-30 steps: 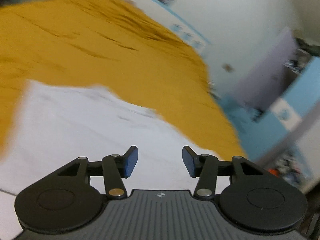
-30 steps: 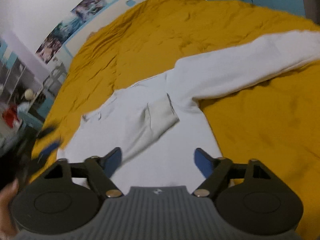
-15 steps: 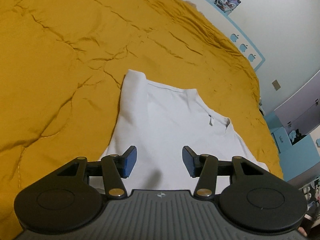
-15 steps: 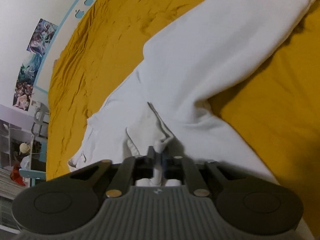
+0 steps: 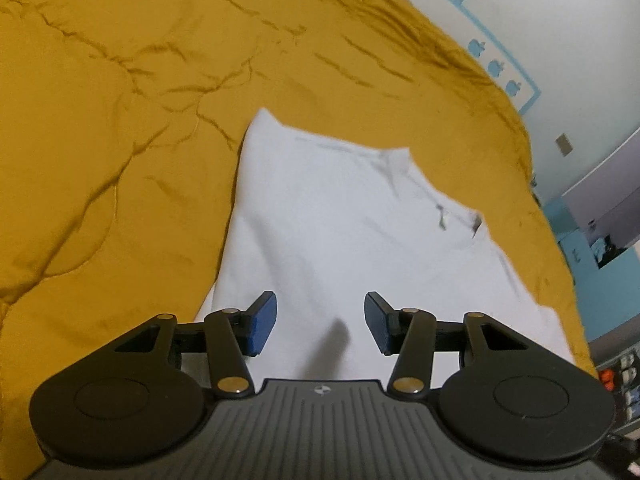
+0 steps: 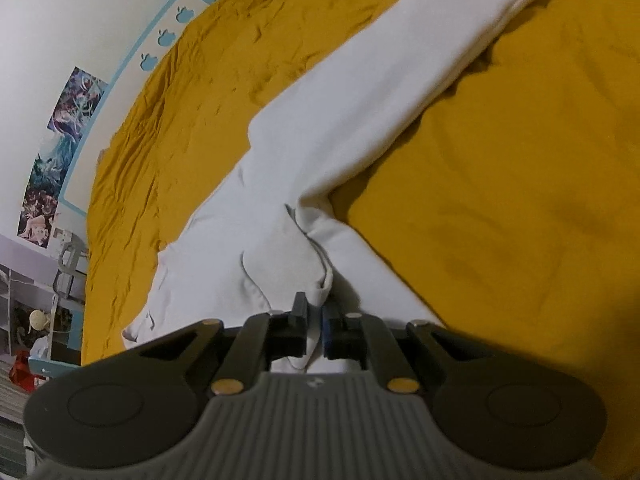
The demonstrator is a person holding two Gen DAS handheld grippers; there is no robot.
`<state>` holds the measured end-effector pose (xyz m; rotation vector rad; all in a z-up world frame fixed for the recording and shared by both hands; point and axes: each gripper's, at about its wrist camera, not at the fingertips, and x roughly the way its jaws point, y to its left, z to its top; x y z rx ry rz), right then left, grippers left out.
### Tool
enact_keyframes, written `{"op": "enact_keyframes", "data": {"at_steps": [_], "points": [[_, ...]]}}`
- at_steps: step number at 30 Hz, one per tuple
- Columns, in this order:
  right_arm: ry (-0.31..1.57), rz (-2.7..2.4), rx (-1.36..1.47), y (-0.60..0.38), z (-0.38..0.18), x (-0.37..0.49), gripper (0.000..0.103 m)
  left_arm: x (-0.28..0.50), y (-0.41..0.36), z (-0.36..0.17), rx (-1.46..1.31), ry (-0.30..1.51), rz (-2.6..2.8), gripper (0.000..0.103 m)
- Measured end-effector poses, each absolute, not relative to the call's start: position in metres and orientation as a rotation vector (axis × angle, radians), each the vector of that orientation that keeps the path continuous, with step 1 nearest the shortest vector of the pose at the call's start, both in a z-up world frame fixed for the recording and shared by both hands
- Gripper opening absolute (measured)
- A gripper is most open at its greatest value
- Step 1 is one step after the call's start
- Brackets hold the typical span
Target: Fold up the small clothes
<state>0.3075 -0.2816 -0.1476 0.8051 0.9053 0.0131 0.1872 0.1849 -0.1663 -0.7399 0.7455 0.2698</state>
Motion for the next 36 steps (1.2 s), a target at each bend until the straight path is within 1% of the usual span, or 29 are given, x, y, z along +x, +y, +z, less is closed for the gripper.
{"op": "enact_keyframes", "data": {"at_steps": [4,5,7,8,9,10,11,12,13,15,18,25,28,34,35,36], "points": [[0.939,0.011,0.82,-0.292,-0.157,0.301,0.0,0.189,0.181,-0.162,-0.768,0.746,0.228,0.058],[0.936,0.025,0.832,-0.304,-0.158,0.293,0.002,0.188,0.176,-0.156,-0.774,0.738,0.202,0.058],[0.916,0.041,0.817,-0.318,-0.147,0.287,0.016,0.19,0.159,-0.141,-0.74,0.72,0.15,0.058],[0.899,0.042,0.799,-0.326,-0.14,0.283,0.032,0.191,0.15,-0.135,-0.721,0.717,0.124,0.058],[0.859,0.026,0.78,-0.341,-0.13,0.279,0.036,0.193,0.14,-0.129,-0.71,0.716,0.094,0.058],[0.828,0.004,0.766,-0.354,-0.123,0.276,0.037,0.196,0.128,-0.125,-0.703,0.716,0.054,0.058],[0.784,-0.041,0.745,-0.375,-0.114,0.275,0.04,0.2,0.113,-0.121,-0.694,0.721,0.008,0.058],[0.75,-0.092,0.739,-0.395,-0.108,0.276,0.045,0.204,0.099,-0.12,-0.687,0.729,-0.026,0.058],[0.725,-0.137,0.744,-0.412,-0.106,0.276,0.047,0.209,0.085,-0.119,-0.684,0.738,-0.061,0.058],[0.679,-0.247,0.815,-0.459,-0.105,0.279,0.049,0.22,0.054,-0.122,-0.696,0.759,-0.137,0.058],[0.61,-0.355,0.916,-0.512,-0.11,0.283,0.049,0.235,0.011,-0.127,-0.682,0.762,-0.173,0.058],[0.524,-0.534,1.042,-0.566,-0.131,0.308,0.048,0.267,-0.059,-0.139,-0.634,0.825,-0.274,0.058],[0.479,-0.567,1.075,-0.59,-0.139,0.303,0.048,0.273,-0.069,-0.141,-0.638,0.851,-0.288,0.058],[0.434,-0.629,1.088,-0.605,-0.141,0.327,0.048,0.277,-0.077,-0.15,-0.612,0.898,-0.285,0.058],[0.438,-0.631,1.071,-0.605,-0.141,0.332,0.047,0.277,-0.076,-0.152,-0.613,0.902,-0.281,0.058],[0.448,-0.634,1.046,-0.606,-0.141,0.337,0.043,0.277,-0.076,-0.153,-0.614,0.909,-0.281,0.058]]}}
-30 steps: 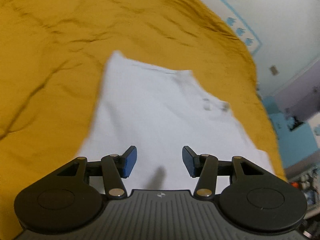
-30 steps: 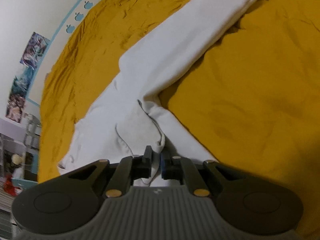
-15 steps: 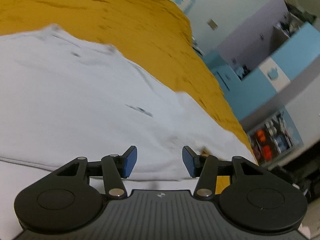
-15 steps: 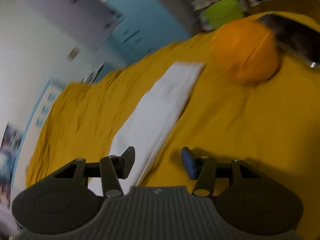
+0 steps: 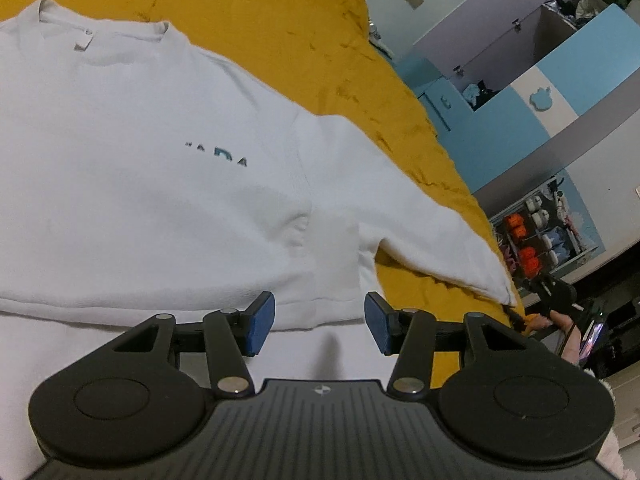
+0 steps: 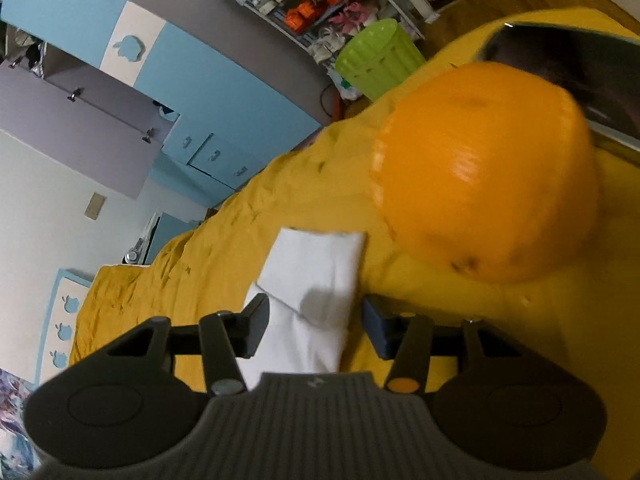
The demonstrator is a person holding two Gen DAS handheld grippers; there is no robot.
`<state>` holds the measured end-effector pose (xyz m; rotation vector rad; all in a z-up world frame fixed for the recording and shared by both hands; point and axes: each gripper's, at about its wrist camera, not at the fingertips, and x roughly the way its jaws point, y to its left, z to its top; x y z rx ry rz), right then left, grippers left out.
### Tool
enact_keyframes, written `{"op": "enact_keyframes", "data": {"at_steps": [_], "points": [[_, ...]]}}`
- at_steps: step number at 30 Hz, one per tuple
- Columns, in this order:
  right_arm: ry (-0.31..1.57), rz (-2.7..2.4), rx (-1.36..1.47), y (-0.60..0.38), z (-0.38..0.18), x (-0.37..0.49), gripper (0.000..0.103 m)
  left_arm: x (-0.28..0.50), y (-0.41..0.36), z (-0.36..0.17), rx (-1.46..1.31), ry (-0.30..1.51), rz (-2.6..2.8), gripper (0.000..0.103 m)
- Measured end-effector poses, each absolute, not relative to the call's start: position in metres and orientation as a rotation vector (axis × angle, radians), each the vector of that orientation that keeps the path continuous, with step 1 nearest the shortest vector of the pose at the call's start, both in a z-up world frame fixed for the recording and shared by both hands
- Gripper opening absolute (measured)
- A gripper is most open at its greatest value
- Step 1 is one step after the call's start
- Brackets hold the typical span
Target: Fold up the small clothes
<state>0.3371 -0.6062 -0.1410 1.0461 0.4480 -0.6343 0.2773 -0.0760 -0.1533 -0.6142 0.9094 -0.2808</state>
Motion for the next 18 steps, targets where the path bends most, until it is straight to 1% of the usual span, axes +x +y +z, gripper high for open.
{"op": "enact_keyframes", "data": {"at_steps": [1,3,5,8,13,18], "points": [[0.453,-0.635,1.031,-0.606,-0.141,0.34,0.038,0.279,-0.076,-0.156,-0.615,0.919,-0.28,0.058],[0.477,-0.618,1.018,-0.61,-0.144,0.347,0.009,0.281,-0.078,-0.161,-0.608,0.932,-0.285,0.058],[0.473,-0.607,1.018,-0.613,-0.146,0.343,0.003,0.284,-0.08,-0.166,-0.599,0.941,-0.29,0.06],[0.455,-0.583,0.993,-0.615,-0.136,0.342,0.002,0.285,-0.077,-0.164,-0.617,0.935,-0.299,0.061],[0.392,-0.451,0.944,-0.593,-0.088,0.342,0.002,0.271,-0.057,-0.143,-0.644,0.867,-0.293,0.061],[0.343,-0.179,0.86,-0.512,-0.027,0.346,0.002,0.249,-0.02,-0.131,-0.68,0.822,-0.245,0.061]]}}
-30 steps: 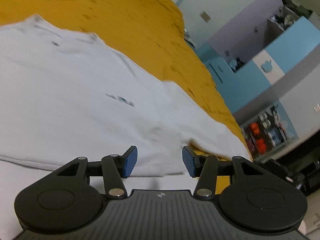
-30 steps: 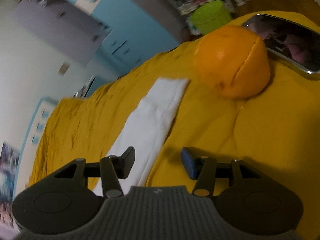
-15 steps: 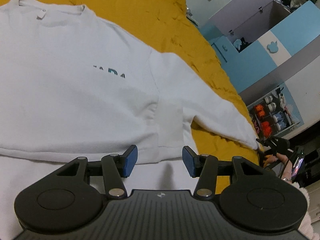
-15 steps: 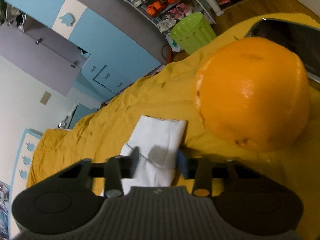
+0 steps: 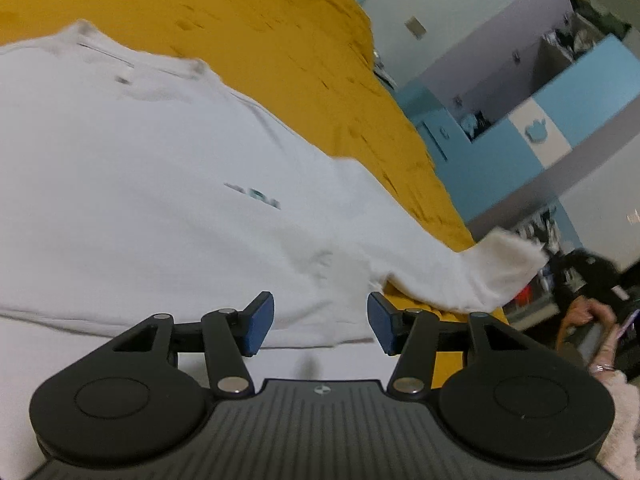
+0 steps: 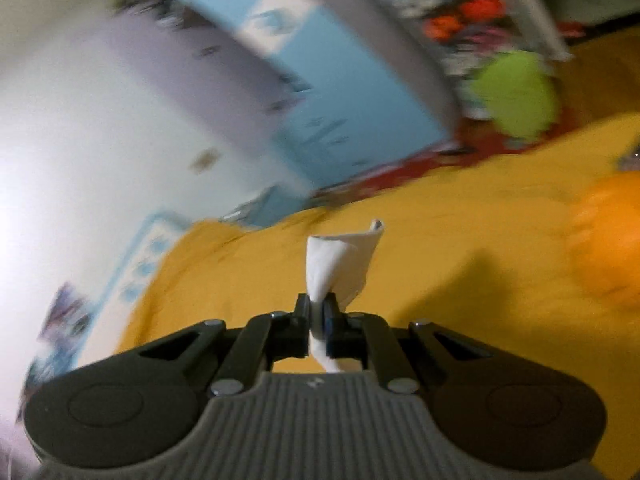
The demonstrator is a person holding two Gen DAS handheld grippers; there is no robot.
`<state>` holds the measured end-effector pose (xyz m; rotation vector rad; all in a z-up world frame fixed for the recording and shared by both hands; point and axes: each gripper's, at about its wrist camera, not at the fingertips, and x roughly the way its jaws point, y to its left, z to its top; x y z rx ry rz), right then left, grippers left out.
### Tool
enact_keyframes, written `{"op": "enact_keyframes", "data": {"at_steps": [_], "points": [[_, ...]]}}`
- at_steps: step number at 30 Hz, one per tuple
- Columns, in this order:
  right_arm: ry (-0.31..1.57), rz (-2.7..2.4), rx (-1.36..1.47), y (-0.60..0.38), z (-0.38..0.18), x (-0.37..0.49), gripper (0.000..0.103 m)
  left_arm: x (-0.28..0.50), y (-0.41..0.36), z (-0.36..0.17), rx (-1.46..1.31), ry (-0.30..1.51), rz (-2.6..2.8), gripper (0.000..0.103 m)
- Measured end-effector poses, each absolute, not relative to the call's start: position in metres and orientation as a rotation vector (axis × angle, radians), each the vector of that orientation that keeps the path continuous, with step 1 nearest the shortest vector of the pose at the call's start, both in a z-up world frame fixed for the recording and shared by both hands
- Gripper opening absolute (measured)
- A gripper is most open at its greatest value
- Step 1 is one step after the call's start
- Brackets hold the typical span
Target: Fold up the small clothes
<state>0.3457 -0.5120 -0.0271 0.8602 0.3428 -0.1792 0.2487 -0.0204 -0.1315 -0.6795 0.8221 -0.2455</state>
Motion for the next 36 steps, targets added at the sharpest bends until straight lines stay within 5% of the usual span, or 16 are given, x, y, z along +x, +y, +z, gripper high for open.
{"op": "enact_keyframes", "data": {"at_steps": [6,13,17,18,28,36], "points": [[0.326,0.193,0.823,-0.352,0.023,0.327,0.002,0.206,0.041,-0.126,-0.778,0.726,-0.176,0.062],[0.531,0.585,0.806,-0.148,-0.01,0.286,0.002,0.143,0.126,-0.142,-0.92,0.639,0.037,0.063],[0.743,0.623,0.747,-0.076,-0.068,0.262,0.045,0.115,0.157,-0.142,-0.945,0.578,0.115,0.064],[0.781,0.621,0.732,-0.072,-0.078,0.259,0.045,0.113,0.163,-0.144,-0.966,0.573,0.124,0.064],[0.777,0.391,0.678,-0.223,-0.09,0.282,0.048,0.129,0.177,-0.16,-1.039,0.562,0.164,0.064],[0.823,0.165,0.996,-0.357,-0.133,0.296,0.049,0.146,0.157,-0.165,-1.02,0.608,0.161,0.064]]}}
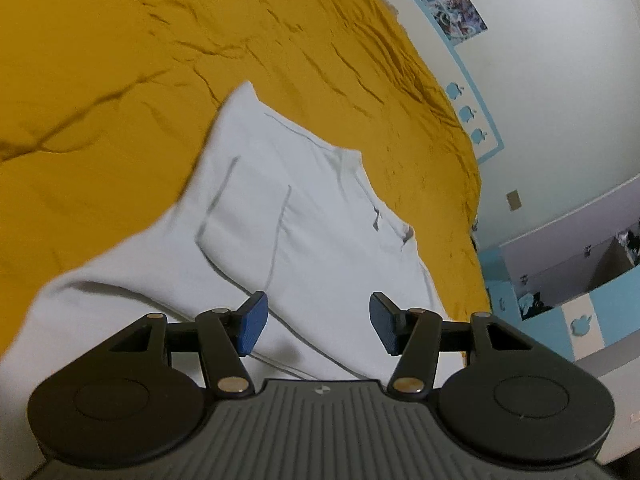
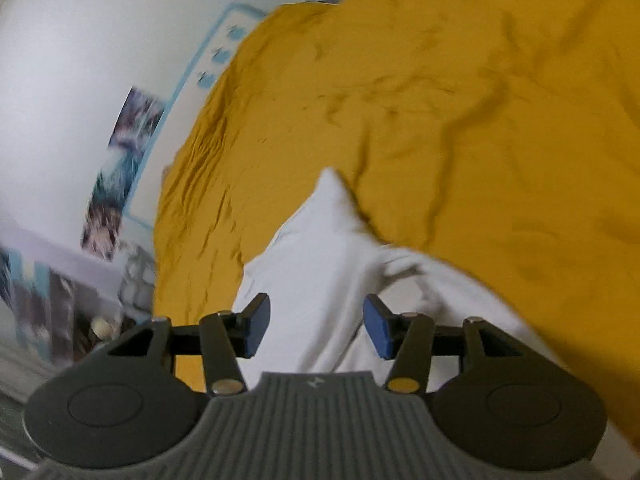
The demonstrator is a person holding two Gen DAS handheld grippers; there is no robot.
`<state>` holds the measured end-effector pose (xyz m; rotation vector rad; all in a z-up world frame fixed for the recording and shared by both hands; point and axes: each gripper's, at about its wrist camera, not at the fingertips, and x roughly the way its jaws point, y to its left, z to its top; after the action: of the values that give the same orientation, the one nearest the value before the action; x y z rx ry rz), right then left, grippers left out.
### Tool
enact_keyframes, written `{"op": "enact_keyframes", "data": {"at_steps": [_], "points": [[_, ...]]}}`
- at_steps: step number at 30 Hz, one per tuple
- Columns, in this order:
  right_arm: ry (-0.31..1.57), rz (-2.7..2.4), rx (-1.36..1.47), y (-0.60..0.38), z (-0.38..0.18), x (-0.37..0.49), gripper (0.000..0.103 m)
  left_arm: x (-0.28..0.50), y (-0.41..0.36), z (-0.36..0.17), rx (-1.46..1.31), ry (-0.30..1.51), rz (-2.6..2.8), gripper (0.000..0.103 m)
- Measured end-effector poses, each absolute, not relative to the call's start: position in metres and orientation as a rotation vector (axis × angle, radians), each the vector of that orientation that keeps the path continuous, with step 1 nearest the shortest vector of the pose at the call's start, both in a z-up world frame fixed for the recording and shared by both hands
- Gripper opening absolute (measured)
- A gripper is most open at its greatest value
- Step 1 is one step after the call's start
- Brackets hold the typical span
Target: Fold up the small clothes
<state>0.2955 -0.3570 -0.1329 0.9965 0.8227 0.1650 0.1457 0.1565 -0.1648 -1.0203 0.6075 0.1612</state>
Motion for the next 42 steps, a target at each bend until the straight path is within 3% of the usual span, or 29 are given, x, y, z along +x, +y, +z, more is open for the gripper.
{"op": "enact_keyframes", "data": {"at_steps": [7,16,18,20,27,30,35,42], "points": [[0.85,0.111,1.129,-0.361,-0.168,0.308,0.048,0.166,0.143,-0.159,-0.978,0.643,0.139,0.064],[0.754,0.03,1.295,-0.357,-0.187,0.31,0.045,0.168,0.133,-0.163,-0.948,0.693,0.136,0.064],[0.75,0.028,1.295,-0.36,-0.184,0.31,0.019,0.168,0.133,-0.162,-0.946,0.697,0.135,0.064],[0.745,0.049,1.286,-0.366,-0.183,0.304,0.005,0.168,0.134,-0.162,-0.944,0.697,0.134,0.064],[0.755,0.064,1.267,-0.369,-0.179,0.299,0.0,0.169,0.136,-0.16,-0.951,0.702,0.143,0.064],[0.777,0.018,1.218,-0.372,-0.164,0.293,0.0,0.168,0.139,-0.152,-0.923,0.67,0.148,0.07],[0.846,-0.059,1.234,-0.377,-0.187,0.29,0.0,0.176,0.156,-0.174,-0.914,0.732,0.208,0.07],[0.777,-0.105,1.131,-0.381,-0.141,0.267,0.006,0.174,0.165,-0.166,-0.915,0.714,0.151,0.068]]}}
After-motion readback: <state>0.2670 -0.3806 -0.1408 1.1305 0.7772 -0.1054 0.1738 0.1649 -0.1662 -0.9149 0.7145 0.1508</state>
